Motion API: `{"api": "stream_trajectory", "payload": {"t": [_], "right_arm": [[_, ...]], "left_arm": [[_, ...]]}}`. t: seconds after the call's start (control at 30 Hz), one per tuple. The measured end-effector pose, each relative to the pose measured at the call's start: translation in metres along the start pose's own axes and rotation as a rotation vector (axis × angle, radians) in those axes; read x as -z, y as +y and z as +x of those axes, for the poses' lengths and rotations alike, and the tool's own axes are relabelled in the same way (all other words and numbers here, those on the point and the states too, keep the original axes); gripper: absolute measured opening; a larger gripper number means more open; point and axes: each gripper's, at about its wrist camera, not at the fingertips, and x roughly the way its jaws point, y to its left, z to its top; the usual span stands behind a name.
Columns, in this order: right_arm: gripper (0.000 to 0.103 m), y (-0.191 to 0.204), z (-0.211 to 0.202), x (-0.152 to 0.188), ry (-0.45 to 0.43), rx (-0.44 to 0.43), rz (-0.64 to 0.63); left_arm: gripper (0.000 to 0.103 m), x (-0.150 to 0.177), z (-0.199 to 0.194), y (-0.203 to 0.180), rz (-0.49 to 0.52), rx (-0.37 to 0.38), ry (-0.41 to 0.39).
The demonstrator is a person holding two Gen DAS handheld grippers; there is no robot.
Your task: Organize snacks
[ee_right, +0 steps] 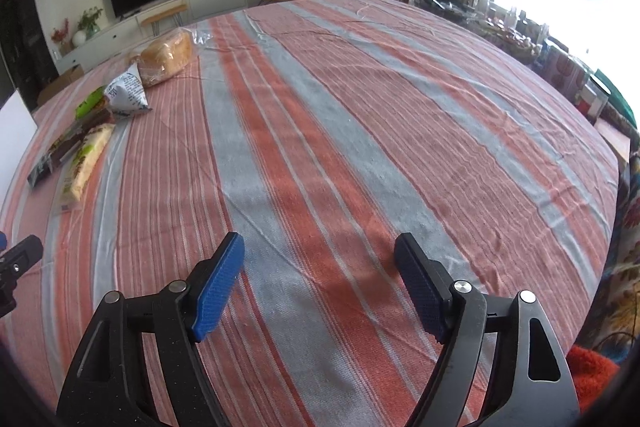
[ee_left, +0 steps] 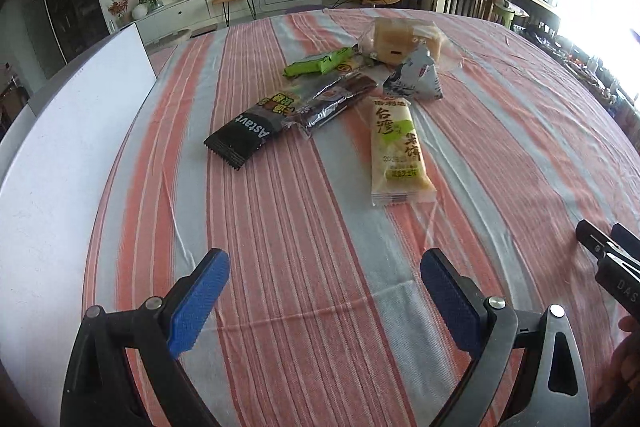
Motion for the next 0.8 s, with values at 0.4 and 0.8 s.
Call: {"api": "stream_trajectory", "payload": {"t": [0.4,0.8], "right_arm": [[0.086,0.0025,0.0003,0.0,0.006,-0.011,-0.004],[0.088,0.0036,0.0008,0.0002,0.009,-0.013,-0.006]], "left_arm": [[0.102,0.0089,0.0079,0.0041,-0.037,0.009,0.007],[0.103,0.008,0.0084,0.004,-0.034,0.008,0.009]]}}
